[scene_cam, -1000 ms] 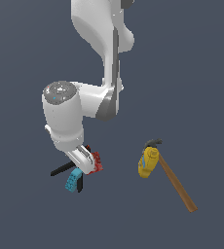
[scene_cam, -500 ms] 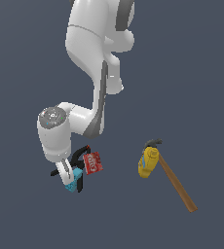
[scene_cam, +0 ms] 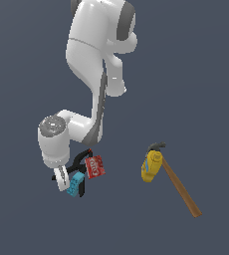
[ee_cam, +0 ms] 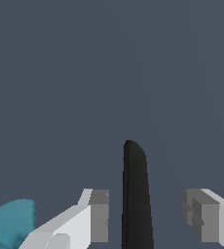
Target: Pick up a designated object from a clutter of objects.
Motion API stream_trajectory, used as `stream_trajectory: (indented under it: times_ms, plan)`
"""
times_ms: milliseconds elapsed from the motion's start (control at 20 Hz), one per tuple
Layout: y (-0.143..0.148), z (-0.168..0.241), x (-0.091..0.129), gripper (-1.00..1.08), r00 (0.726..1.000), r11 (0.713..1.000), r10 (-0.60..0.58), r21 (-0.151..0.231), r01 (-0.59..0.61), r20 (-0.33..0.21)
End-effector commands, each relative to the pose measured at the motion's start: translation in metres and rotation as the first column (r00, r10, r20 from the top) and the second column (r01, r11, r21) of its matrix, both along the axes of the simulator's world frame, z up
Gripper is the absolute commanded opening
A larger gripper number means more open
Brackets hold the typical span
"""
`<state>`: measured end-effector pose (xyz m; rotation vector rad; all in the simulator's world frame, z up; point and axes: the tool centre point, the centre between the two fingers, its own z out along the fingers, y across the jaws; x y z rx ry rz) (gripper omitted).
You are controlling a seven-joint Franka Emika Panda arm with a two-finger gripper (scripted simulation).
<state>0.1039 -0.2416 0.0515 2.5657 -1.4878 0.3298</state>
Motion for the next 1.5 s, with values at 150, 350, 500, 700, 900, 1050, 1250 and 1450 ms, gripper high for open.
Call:
stream_trajectory:
  times_ms: [150,350,500,700,900,1050,1250,1450]
  plan:
    - [-0.001,-0.004,0.001,0.28,1.000,1.000,0.000,0.000,0.000,0.001]
    - [-0.005,-0.018,0.002,0.28,1.000,1.000,-0.002,-0.001,0.002,0.002]
    - [-0.007,-0.027,0.003,0.28,1.000,1.000,-0.004,-0.001,0.004,0.003]
    - [-0.008,-0.030,0.003,-1.00,1.000,1.000,-0.004,-0.001,0.004,0.003]
    - [-0.008,-0.030,0.003,-1.00,1.000,1.000,-0.004,-0.001,0.004,0.003]
    - [-0.008,-0.030,0.003,-1.00,1.000,1.000,-0.004,-0.001,0.004,0.003]
    - [-0.008,-0.027,0.004,-1.00,1.000,1.000,-0.004,-0.001,0.004,0.006]
    - [-0.007,-0.022,0.002,-1.00,1.000,1.000,-0.004,-0.001,0.004,0.006]
